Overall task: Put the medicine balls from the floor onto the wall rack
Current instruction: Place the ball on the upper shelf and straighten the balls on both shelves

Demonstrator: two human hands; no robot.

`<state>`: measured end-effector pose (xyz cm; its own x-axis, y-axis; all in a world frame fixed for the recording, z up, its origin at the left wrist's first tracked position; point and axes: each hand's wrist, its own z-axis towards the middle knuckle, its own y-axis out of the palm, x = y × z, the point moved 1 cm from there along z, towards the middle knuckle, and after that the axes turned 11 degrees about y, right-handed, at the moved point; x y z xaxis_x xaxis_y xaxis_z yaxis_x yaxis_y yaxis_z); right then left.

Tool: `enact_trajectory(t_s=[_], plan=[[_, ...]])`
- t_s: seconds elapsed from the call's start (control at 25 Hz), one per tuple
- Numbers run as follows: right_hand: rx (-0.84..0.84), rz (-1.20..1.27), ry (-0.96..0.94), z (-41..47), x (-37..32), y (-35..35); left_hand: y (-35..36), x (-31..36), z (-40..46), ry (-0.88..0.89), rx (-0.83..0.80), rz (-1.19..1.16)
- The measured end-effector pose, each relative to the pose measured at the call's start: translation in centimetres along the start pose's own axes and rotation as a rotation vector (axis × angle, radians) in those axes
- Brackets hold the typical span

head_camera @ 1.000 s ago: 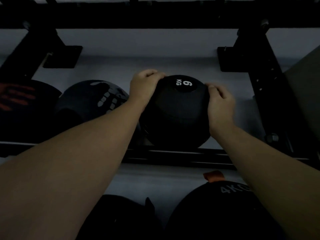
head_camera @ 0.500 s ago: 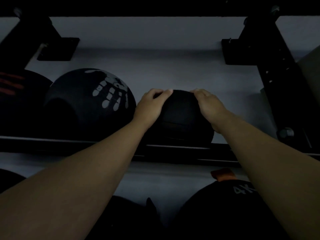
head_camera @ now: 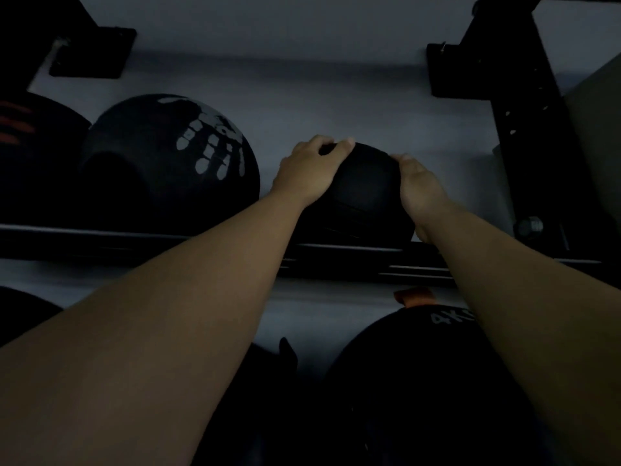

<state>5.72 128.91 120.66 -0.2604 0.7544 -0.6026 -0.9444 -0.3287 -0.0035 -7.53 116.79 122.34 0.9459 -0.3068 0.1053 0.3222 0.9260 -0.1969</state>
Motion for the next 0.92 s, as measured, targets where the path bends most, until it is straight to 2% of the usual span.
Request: enact_trajectory(t_s=[0.2, 0.48, 0.64, 0.76, 0.92], plan=[[0.022, -0.196, 0.013, -2.9, -0.4, -1.2, -1.1, 1.0, -3.8, -0.054, -0.137, 0.151], [-0.035, -0.304, -0.046, -8.5, -0.1, -3.7, -2.2, 3.5, -11.9, -0.058, -0.151, 0.170], [-0.085, -0.463, -0.051, -14.4, 0.0, -5.4, -2.5, 5.7, -16.7, -0.086, -0.289, 0.291], [-0.056, -0.551, -0.072, -19.0, -0.2, -8.0, -2.4, 8.3, -19.9, -0.101, -0.364, 0.206], [-0.028, -0.782, 0.068, -23.2, 1.1, -12.3, -1.8, 10.0, -24.6, -0.110, -0.505, 0.121]])
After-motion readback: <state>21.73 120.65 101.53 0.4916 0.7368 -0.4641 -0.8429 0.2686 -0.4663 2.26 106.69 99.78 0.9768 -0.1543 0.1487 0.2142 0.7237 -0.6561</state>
